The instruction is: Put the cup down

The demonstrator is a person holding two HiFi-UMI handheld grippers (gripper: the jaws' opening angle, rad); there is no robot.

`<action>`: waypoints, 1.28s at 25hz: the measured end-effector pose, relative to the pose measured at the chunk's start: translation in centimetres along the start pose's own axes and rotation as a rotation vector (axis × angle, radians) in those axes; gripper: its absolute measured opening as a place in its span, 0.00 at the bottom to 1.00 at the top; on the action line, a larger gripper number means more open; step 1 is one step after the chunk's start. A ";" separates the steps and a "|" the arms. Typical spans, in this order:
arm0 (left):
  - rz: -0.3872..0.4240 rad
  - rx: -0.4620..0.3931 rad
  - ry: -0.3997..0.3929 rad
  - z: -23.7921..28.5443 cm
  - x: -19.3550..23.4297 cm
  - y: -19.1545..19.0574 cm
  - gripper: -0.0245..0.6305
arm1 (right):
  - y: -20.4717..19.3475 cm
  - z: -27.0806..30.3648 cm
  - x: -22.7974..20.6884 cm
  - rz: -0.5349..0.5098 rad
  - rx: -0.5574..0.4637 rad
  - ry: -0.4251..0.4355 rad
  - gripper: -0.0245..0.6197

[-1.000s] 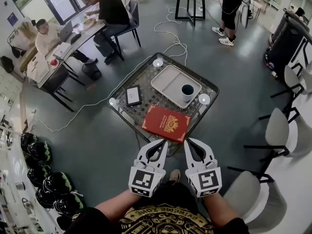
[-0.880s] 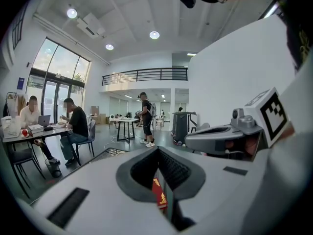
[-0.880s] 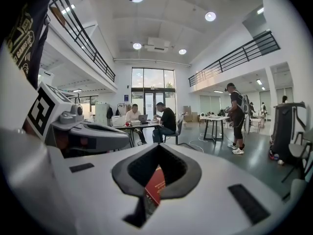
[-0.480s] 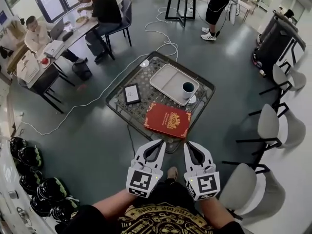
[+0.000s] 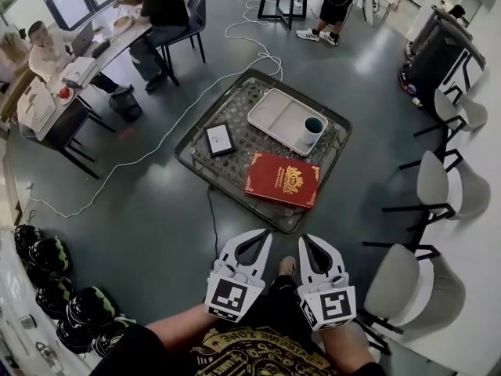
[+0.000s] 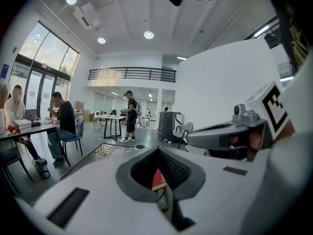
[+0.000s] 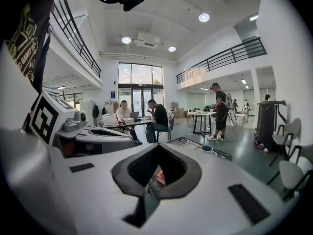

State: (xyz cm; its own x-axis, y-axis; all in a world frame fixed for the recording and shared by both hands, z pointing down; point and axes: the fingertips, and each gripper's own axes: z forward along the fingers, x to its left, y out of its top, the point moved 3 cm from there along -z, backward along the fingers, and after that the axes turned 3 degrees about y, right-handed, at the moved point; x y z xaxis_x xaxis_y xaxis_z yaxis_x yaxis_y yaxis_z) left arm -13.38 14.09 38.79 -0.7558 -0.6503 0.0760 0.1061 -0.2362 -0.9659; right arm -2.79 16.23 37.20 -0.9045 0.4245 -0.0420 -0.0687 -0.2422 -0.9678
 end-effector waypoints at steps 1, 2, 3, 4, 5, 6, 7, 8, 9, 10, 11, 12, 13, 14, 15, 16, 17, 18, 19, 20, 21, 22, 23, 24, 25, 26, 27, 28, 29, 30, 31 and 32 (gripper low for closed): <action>0.011 0.004 -0.004 -0.3 0.2 -0.1 0.04 | -0.2 0.0 0.3 0.009 -0.002 -0.004 0.05; 0.022 0.009 -0.005 -0.6 0.3 -0.2 0.04 | -0.3 -0.1 0.6 0.016 -0.003 -0.004 0.05; 0.030 0.014 -0.002 -0.8 0.4 -0.3 0.04 | -0.5 -0.3 0.9 0.021 -0.003 -0.002 0.05; 0.034 0.018 0.003 -1.1 0.4 -0.4 0.04 | -0.7 -0.5 1.2 0.025 -0.002 0.002 0.05; 0.033 0.022 0.010 -1.2 0.4 -0.5 0.04 | -0.9 -0.7 1.4 0.028 0.000 0.008 0.05; 0.027 0.026 0.020 -1.4 0.3 -0.5 0.04 | -1.0 -1.0 1.7 0.028 0.003 0.017 0.05; 0.016 0.028 0.029 -1.4 0.1 -0.5 0.04 | -1.1 -1.3 1.9 0.024 0.006 0.026 0.05; 0.005 0.028 0.037 -1.5 -0.2 -0.5 0.04 | -1.1 -1.5 2.0 0.016 0.009 0.032 0.05; 0.000 0.025 0.042 -1.4 -0.6 -0.4 0.04 | -1.1 -1.8 2.0 0.008 0.011 0.034 0.05; 0.003 0.020 0.045 -1.3 -1.1 -0.3 0.04 | -1.2 -2.1 1.8 0.005 0.012 0.034 0.05; 0.010 0.017 0.046 -1.2 -1.5 -0.3 0.04 | -1.5 -2.4 1.7 0.006 0.012 0.035 0.05; 0.014 0.018 0.047 -1.0 -2.0 -0.2 0.04 | -1.8 -2.7 1.5 0.008 0.011 0.039 0.05; 0.016 0.019 0.049 -0.9 -2.3 -0.2 0.04 | -1.9 -2.9 1.4 0.010 0.010 0.045 0.05; 0.016 0.018 0.053 -0.7 -2.6 -0.2 0.04 | -2.0 -3.1 1.2 0.010 0.009 0.053 0.05; 0.016 0.017 0.058 -0.6 -2.9 -0.3 0.04 | -2.1 -3.3 1.0 0.008 0.009 0.057 0.05; 0.013 0.017 0.064 -0.4 -3.2 -0.4 0.04 | -2.3 -3.5 0.7 0.006 0.011 0.058 0.05; 0.011 0.021 0.067 -0.3 -3.4 -0.5 0.04 | -2.5 -3.7 0.4 0.005 0.015 0.056 0.05; 0.008 0.026 0.070 -0.2 -3.7 -0.7 0.04 | -2.6 -3.9 0.1 0.008 0.018 0.053 0.05; 0.007 0.029 0.070 -0.1 -4.0 -0.7 0.04 | -2.8 -4.1 -0.2 0.011 0.019 0.050 0.05; 0.007 0.029 0.069 0.1 -4.3 -0.6 0.04 | -2.8 -4.3 -0.5 0.014 0.020 0.048 0.05; 0.008 0.026 0.068 0.2 -4.6 -0.5 0.04 | -2.9 -4.5 -0.8 0.016 0.021 0.046 0.05; 0.011 0.022 0.068 0.4 -4.8 -0.5 0.04 | -3.1 -4.6 -1.0 0.019 0.024 0.046 0.05; 0.014 0.018 0.068 0.5 -5.0 -0.4 0.04 | -3.3 -4.7 -1.2 0.021 0.027 0.046 0.05; 0.014 0.016 0.068 0.7 -5.2 -0.4 0.04 | -3.4 -4.8 -1.3 0.022 0.027 0.048 0.05; 0.011 0.018 0.069 0.7 -5.3 -0.5 0.04 | -3.5 -4.8 -1.3 0.022 0.026 0.050 0.05; 0.008 0.021 0.070 0.8 -5.5 -0.5 0.04 | -3.5 -4.9 -1.4 0.020 0.022 0.052 0.05; 0.008 0.020 0.071 0.9 -5.6 -0.5 0.04 | -3.4 -4.9 -1.5 0.017 0.019 0.052 0.05; 0.010 0.017 0.071 0.9 -5.7 -0.4 0.04 | -3.3 -4.9 -1.6 0.013 0.017 0.052 0.05; 0.014 0.010 0.071 1.0 -5.7 -0.3 0.04 | -3.2 -4.9 -1.7 0.009 0.016 0.050 0.04; 0.017 0.005 0.071 1.0 -5.8 -0.2 0.04 | -3.1 -5.0 -1.9 0.007 0.016 0.046 0.05; 0.016 0.005 0.070 1.1 -5.9 -0.1 0.04 | -3.2 -5.0 -2.1 0.006 0.015 0.038 0.05; 0.014 0.008 0.069 1.1 -5.9 -0.1 0.04 | -3.3 -5.0 -2.4 0.006 0.012 0.025 0.05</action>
State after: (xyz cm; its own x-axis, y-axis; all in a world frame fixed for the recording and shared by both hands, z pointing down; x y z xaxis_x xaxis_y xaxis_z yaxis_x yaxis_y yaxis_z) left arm -8.21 17.16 38.73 -0.7970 -0.6022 0.0451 0.1216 -0.2333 -0.9648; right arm 1.75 20.40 39.26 -0.8942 0.4444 -0.0541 -0.0686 -0.2554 -0.9644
